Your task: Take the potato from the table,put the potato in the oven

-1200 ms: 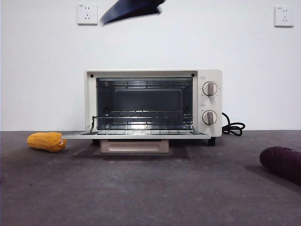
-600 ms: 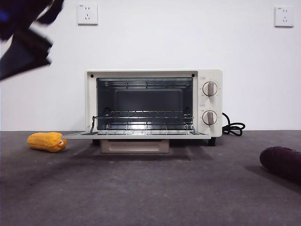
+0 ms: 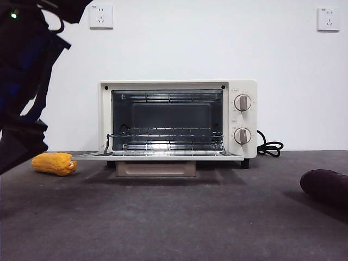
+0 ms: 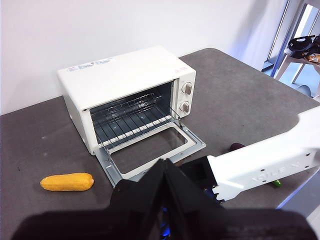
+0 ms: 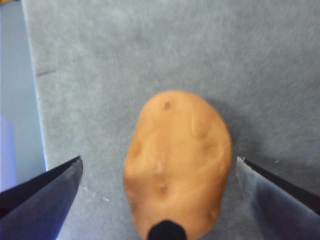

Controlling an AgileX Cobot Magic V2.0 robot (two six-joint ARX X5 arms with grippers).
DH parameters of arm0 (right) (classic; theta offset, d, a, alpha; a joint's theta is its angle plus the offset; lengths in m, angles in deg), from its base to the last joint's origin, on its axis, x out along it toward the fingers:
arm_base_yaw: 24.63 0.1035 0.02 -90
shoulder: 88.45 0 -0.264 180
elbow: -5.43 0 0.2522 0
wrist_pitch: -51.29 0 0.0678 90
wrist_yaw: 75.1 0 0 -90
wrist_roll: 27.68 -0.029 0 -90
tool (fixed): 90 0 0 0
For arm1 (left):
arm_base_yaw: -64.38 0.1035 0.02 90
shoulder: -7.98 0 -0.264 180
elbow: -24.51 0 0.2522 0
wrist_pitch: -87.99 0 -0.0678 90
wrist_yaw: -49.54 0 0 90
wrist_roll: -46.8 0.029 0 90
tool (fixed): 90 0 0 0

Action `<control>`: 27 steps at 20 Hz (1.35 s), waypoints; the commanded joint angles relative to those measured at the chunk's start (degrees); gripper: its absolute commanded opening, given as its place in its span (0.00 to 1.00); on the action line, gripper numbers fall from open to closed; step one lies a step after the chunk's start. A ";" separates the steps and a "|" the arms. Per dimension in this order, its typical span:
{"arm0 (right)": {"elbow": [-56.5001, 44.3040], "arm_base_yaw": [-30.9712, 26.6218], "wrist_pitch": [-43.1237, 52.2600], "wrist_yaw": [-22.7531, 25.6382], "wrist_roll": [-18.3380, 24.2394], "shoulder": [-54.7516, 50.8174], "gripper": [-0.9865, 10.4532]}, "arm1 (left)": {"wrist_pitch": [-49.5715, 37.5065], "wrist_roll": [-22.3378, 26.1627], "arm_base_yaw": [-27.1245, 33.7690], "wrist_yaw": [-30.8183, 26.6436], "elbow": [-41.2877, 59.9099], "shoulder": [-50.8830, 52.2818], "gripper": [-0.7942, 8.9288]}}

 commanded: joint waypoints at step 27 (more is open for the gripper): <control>29.40 -16.46 -42.97 20.92 -11.13 -0.90 0.11 | -0.22 0.61 0.07 -0.20 0.44 0.28 0.08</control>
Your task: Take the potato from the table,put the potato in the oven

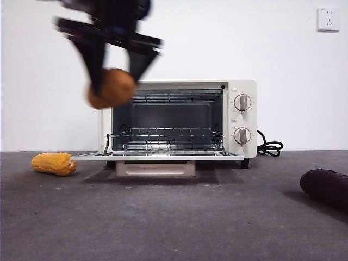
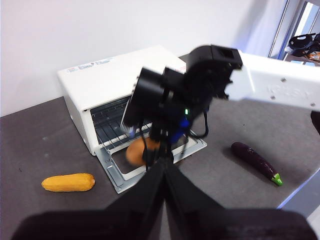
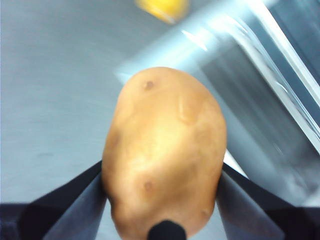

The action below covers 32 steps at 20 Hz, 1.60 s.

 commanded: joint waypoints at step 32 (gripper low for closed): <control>-29.94 -7.91 38.62 1.27 -17.00 -9.66 0.08 | -0.22 -0.76 0.07 -5.07 0.37 -4.37 0.08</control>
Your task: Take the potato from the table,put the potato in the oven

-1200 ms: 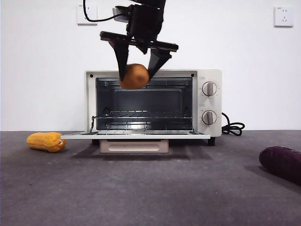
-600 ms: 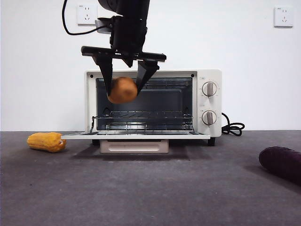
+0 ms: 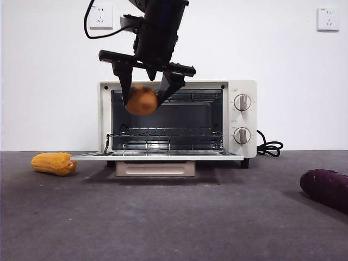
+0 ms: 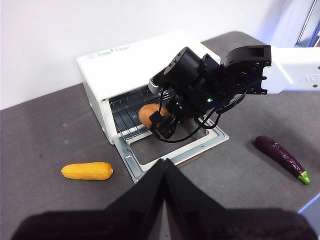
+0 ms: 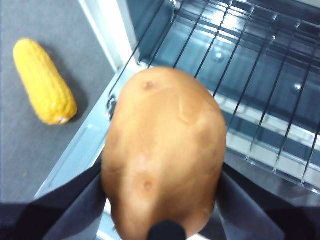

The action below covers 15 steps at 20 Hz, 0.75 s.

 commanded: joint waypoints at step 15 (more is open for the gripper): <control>-10.95 -4.61 24.39 0.70 -5.25 2.43 0.08 | -0.24 0.31 0.07 -0.15 0.35 -0.81 0.08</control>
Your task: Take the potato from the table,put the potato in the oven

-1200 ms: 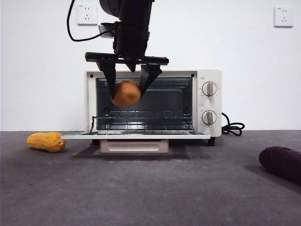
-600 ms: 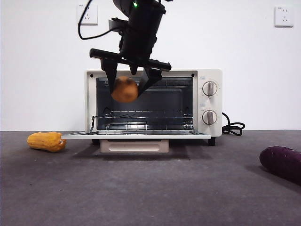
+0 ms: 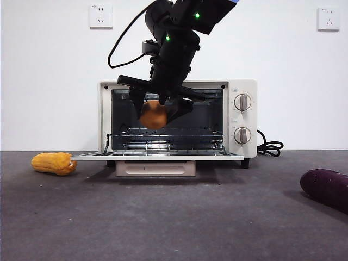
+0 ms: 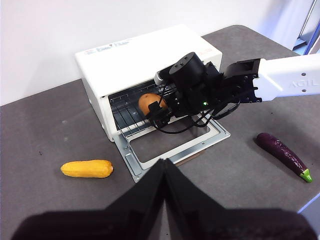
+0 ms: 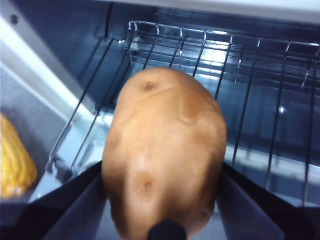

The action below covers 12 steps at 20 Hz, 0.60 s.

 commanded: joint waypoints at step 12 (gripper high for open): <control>-0.50 -1.66 8.00 0.37 -6.32 5.31 0.08 | -0.22 0.24 0.07 -0.11 0.35 0.31 0.08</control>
